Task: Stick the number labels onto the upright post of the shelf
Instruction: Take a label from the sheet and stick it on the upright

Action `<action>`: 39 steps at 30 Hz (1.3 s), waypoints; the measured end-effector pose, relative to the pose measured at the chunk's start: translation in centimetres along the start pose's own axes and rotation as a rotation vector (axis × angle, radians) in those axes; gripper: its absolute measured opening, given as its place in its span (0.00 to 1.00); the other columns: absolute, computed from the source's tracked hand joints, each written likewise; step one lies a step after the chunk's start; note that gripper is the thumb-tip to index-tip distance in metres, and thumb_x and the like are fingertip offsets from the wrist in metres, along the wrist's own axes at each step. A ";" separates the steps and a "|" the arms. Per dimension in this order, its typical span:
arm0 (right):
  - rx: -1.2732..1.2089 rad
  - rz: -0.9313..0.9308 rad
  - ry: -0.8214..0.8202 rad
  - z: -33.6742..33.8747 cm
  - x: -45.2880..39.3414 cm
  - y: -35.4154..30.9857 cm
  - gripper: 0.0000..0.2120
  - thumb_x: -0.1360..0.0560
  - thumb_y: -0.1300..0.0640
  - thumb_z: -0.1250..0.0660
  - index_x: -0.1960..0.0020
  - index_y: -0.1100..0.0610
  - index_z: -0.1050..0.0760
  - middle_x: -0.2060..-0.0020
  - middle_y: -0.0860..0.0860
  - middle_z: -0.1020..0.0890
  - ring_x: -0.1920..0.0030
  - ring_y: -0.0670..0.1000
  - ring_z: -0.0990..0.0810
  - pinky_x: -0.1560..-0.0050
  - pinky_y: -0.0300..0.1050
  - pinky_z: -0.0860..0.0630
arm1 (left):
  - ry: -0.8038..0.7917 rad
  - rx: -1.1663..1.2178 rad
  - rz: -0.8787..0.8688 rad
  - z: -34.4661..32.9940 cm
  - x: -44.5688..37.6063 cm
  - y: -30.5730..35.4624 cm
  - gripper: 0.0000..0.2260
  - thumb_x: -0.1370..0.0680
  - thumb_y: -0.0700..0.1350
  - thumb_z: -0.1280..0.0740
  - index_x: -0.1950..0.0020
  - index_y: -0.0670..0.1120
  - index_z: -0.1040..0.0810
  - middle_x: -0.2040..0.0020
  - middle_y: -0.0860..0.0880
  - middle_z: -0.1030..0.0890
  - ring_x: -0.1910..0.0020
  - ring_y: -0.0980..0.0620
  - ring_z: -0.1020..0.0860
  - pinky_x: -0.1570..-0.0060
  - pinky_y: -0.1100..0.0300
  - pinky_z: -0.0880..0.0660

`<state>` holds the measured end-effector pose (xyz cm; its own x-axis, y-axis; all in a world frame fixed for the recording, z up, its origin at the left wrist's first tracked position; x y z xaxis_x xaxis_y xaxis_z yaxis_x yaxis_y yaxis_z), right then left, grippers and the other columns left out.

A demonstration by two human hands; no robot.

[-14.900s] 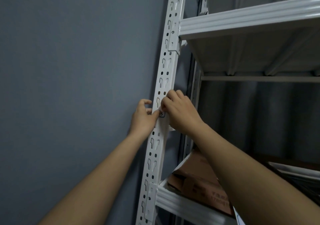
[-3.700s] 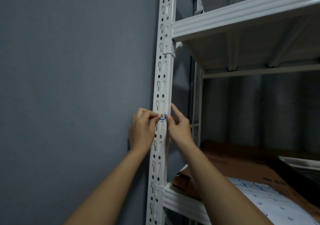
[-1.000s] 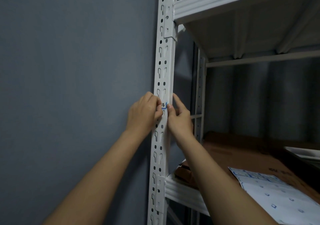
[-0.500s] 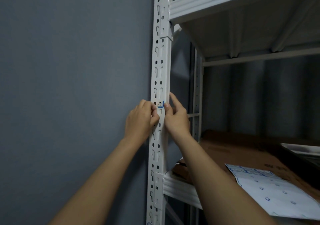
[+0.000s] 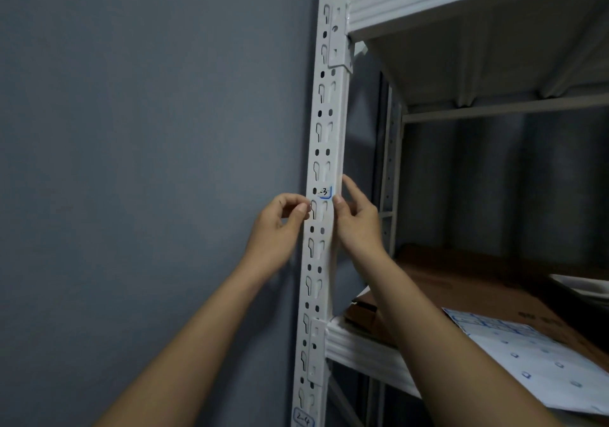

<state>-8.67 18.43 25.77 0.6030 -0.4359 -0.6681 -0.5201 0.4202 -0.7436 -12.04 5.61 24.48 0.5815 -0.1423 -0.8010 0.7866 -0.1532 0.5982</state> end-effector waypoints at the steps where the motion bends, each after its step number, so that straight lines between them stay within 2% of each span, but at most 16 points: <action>1: -0.001 0.001 -0.020 0.2 0.2 -0.2 0.21 0.19 0.57 0.39 0.27 0.46 0.34 0.53 0.40 0.19 0.52 0.44 0.18 0.45 0.49 0.20 | -0.005 0.024 0.004 0.0 0.1 0.2 0.10 0.21 0.38 0.38 0.56 0.52 0.25 0.57 0.55 0.20 0.57 0.60 0.22 0.57 0.66 0.27; 3: 0.110 0.073 0.017 0.7 0.9 -0.7 0.19 0.20 0.57 0.37 0.30 0.46 0.30 0.51 0.43 0.18 0.51 0.43 0.19 0.46 0.46 0.21 | -0.014 0.100 0.022 0.1 0.3 0.6 0.10 0.21 0.37 0.39 0.56 0.50 0.25 0.58 0.53 0.21 0.60 0.64 0.22 0.62 0.70 0.27; 5: 0.197 0.228 0.121 1.2 2.1 -1.4 0.13 0.22 0.58 0.35 0.39 0.48 0.21 0.48 0.46 0.19 0.52 0.41 0.20 0.49 0.39 0.23 | -0.029 0.178 0.047 0.2 0.4 1.2 0.09 0.21 0.36 0.39 0.56 0.48 0.25 0.59 0.52 0.21 0.63 0.66 0.22 0.65 0.71 0.27; 7: 0.113 0.327 0.084 1.5 3.4 -2.1 0.08 0.24 0.60 0.31 0.49 0.49 0.18 0.52 0.47 0.20 0.54 0.40 0.21 0.53 0.33 0.24 | -0.048 0.210 0.056 0.2 0.6 1.7 0.09 0.21 0.36 0.39 0.56 0.48 0.25 0.60 0.53 0.21 0.63 0.67 0.23 0.64 0.70 0.26; 8: 0.062 0.334 0.022 1.4 4.0 -2.4 0.07 0.25 0.60 0.30 0.51 0.48 0.18 0.54 0.46 0.20 0.54 0.40 0.20 0.53 0.33 0.24 | -0.058 0.216 0.059 0.3 0.7 1.9 0.08 0.21 0.37 0.39 0.56 0.48 0.25 0.60 0.53 0.21 0.62 0.66 0.22 0.63 0.70 0.26; 10: -0.006 0.295 -0.075 1.3 4.6 -2.8 0.07 0.26 0.59 0.28 0.52 0.48 0.17 0.55 0.47 0.18 0.53 0.43 0.18 0.51 0.40 0.21 | -0.075 0.217 0.063 0.2 0.9 2.4 0.07 0.20 0.38 0.39 0.55 0.48 0.24 0.58 0.54 0.20 0.59 0.64 0.22 0.60 0.68 0.25; 14: -0.114 0.219 -0.061 1.2 5.1 -3.8 0.05 0.28 0.59 0.26 0.53 0.53 0.16 0.56 0.49 0.15 0.53 0.47 0.17 0.49 0.48 0.19 | -0.056 0.229 0.076 0.0 1.4 3.0 0.05 0.20 0.41 0.38 0.53 0.48 0.23 0.55 0.53 0.18 0.54 0.59 0.20 0.58 0.66 0.24; 21: -0.307 -0.058 -0.198 2.8 5.1 -5.8 0.01 0.27 0.63 0.28 0.56 0.59 0.18 0.61 0.52 0.14 0.57 0.48 0.15 0.55 0.39 0.19 | -0.044 0.231 0.051 -0.1 2.1 4.1 0.07 0.22 0.38 0.36 0.55 0.49 0.21 0.57 0.51 0.17 0.56 0.57 0.19 0.55 0.64 0.23; 25: -0.316 -0.082 -0.264 4.7 5.0 -6.2 0.02 0.26 0.65 0.31 0.55 0.62 0.19 0.63 0.51 0.15 0.59 0.46 0.16 0.56 0.39 0.19 | -0.095 0.232 0.081 -0.8 2.4 4.5 0.06 0.23 0.39 0.34 0.56 0.49 0.20 0.59 0.53 0.16 0.57 0.59 0.19 0.58 0.67 0.25; 29: -0.317 -0.092 -0.158 6.0 5.5 -5.6 0.03 0.25 0.65 0.32 0.55 0.62 0.19 0.61 0.54 0.16 0.57 0.49 0.17 0.58 0.39 0.19 | -0.052 0.112 0.023 -2.6 2.7 5.1 0.07 0.24 0.41 0.32 0.58 0.53 0.19 0.59 0.55 0.17 0.56 0.60 0.20 0.55 0.65 0.25; 32: -0.309 -0.089 -0.033 6.7 6.0 -4.7 0.03 0.24 0.64 0.32 0.54 0.63 0.19 0.60 0.56 0.17 0.57 0.49 0.17 0.61 0.36 0.21 | -0.010 0.056 -0.036 -4.4 3.2 5.5 0.08 0.25 0.41 0.31 0.60 0.54 0.19 0.59 0.55 0.18 0.58 0.64 0.21 0.55 0.69 0.26; 35: -0.302 -0.047 0.087 7.5 6.4 -4.0 0.05 0.24 0.65 0.31 0.58 0.60 0.19 0.63 0.55 0.17 0.61 0.48 0.18 0.62 0.35 0.22 | 0.024 -0.004 -0.103 -6.1 4.0 5.7 0.09 0.26 0.38 0.30 0.59 0.52 0.18 0.57 0.53 0.19 0.57 0.63 0.22 0.56 0.72 0.28; 39: -0.342 -0.055 0.185 9.3 7.0 -3.4 0.05 0.25 0.65 0.31 0.57 0.63 0.18 0.62 0.57 0.17 0.62 0.49 0.18 0.59 0.38 0.21 | 0.026 0.037 -0.126 -8.5 4.6 6.0 0.10 0.27 0.36 0.30 0.58 0.52 0.18 0.56 0.50 0.22 0.57 0.65 0.24 0.56 0.75 0.30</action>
<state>2.93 21.34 23.84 0.5327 -0.5998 -0.5971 -0.6804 0.1160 -0.7236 -2.88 12.37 24.14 0.4841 -0.0943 -0.8699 0.8458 -0.2041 0.4929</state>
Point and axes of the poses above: each hand's wrist, its own x-axis away from the middle knuckle, its own z-axis out of the back of the hand, y = z × x, the point moved 1 cm from there along -x, towards the middle knuckle
